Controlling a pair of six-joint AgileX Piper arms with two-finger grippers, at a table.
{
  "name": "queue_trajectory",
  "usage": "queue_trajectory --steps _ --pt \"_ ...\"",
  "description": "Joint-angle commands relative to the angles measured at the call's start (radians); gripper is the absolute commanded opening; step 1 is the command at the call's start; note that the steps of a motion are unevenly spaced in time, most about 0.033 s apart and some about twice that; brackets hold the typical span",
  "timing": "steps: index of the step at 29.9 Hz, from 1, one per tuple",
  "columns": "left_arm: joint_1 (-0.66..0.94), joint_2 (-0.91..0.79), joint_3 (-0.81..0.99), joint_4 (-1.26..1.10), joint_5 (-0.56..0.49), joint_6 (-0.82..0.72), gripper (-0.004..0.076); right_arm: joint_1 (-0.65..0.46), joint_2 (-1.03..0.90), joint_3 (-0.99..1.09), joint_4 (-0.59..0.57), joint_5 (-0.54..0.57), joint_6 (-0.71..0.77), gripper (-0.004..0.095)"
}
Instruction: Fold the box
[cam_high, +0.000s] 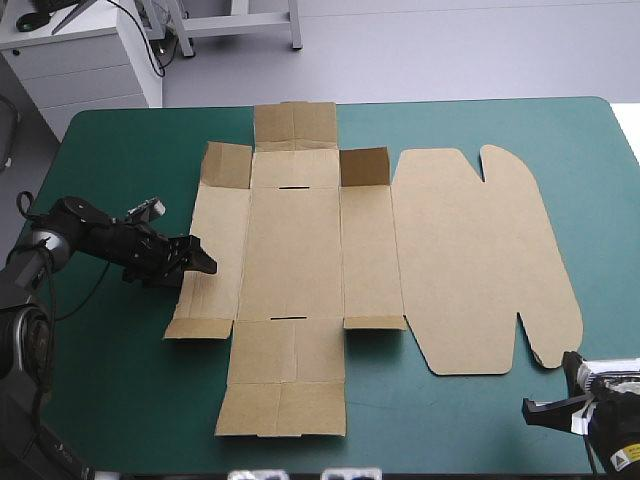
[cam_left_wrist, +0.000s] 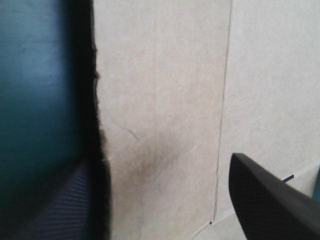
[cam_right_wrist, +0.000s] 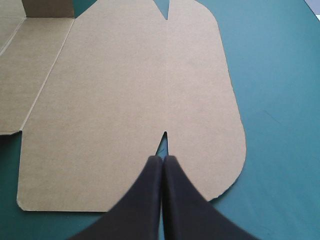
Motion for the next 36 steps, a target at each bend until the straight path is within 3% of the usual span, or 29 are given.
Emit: queue_trajectory --steps 1,11,13,15,18,19,23,33,36 --pt "-0.046 -0.032 -0.005 -0.124 -0.024 -0.008 0.0547 -0.005 0.021 -0.026 -0.006 -0.065 -0.008 -0.0019" --pt "-0.097 -0.032 -0.005 -0.193 -0.019 -0.006 0.0529 -0.005 0.021 -0.026 -0.006 -0.065 -0.008 -0.0019" --pt "-0.090 -0.032 -0.005 -0.195 -0.013 -0.006 0.0463 -0.005 0.021 -0.026 -0.006 -0.065 -0.008 -0.0019" --pt "-0.080 -0.034 -0.012 -0.195 0.002 -0.006 0.0330 -0.005 0.021 -0.026 -0.006 -0.065 -0.008 -0.0019" --pt "-0.061 -0.034 -0.042 -0.180 0.059 -0.004 0.0016 -0.005 0.021 -0.026 -0.006 -0.065 -0.008 -0.0019" --pt "-0.052 -0.034 -0.061 -0.161 0.088 0.005 -0.0001 -0.005 0.021 -0.026 -0.006 -0.065 -0.008 -0.0019" --pt "-0.054 -0.034 -0.122 -0.070 0.124 -0.057 -0.0008 -0.005 0.021 -0.026 -0.006 -0.065 -0.008 -0.0019" --pt "-0.074 -0.034 -0.130 -0.051 0.180 -0.042 -0.0008 -0.005 0.021 -0.026 -0.006 -0.065 -0.008 -0.0019" --pt "-0.104 -0.034 -0.184 0.059 0.199 -0.022 -0.0008 -0.005 0.021 -0.026 -0.006 -0.065 -0.008 -0.0019"
